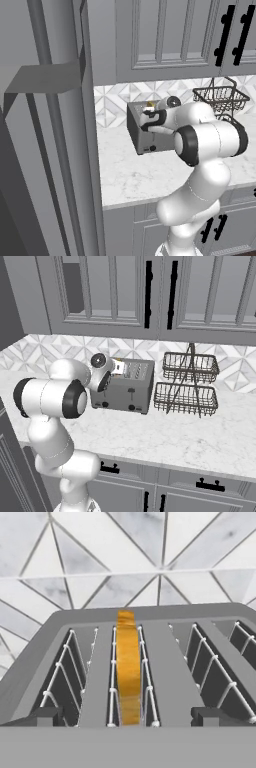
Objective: Start the toaster. Once the lever pops up, take the bread to the plate on the dining counter.
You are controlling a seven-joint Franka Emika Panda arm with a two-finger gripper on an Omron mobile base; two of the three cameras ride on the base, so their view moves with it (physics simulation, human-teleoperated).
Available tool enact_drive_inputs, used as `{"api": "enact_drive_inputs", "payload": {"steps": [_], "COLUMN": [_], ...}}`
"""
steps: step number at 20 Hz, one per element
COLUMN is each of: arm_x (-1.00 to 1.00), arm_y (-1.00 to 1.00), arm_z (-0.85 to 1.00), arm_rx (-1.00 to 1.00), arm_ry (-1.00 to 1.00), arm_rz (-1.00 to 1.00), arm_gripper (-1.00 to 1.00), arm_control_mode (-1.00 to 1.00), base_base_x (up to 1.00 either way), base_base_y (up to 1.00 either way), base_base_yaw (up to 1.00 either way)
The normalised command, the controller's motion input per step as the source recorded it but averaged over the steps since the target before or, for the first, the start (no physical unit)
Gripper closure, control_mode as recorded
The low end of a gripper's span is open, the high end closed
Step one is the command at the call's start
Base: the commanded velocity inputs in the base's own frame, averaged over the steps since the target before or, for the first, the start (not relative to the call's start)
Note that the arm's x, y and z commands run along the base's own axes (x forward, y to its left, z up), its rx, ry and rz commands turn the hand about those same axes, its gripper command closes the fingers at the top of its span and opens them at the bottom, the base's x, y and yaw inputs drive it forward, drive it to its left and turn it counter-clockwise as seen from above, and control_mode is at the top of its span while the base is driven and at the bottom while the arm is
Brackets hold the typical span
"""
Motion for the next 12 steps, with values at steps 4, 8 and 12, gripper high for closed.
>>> {"api": "enact_drive_inputs", "payload": {"steps": [4,8,12], "arm_x": [0.13,0.15,0.16], "arm_y": [0.00,0.00,0.00], "arm_z": [-0.03,-0.07,-0.14], "arm_rx": [0.00,0.00,0.00], "arm_ry": [0.00,0.00,0.00], "arm_rz": [0.00,0.00,0.00], "arm_gripper": [-1.00,-1.00,-1.00], "arm_control_mode": [-1.00,-1.00,-1.00], "base_base_x": [0.00,0.00,0.00], "base_base_y": [0.00,0.00,0.00], "base_base_yaw": [0.00,0.00,0.00]}}
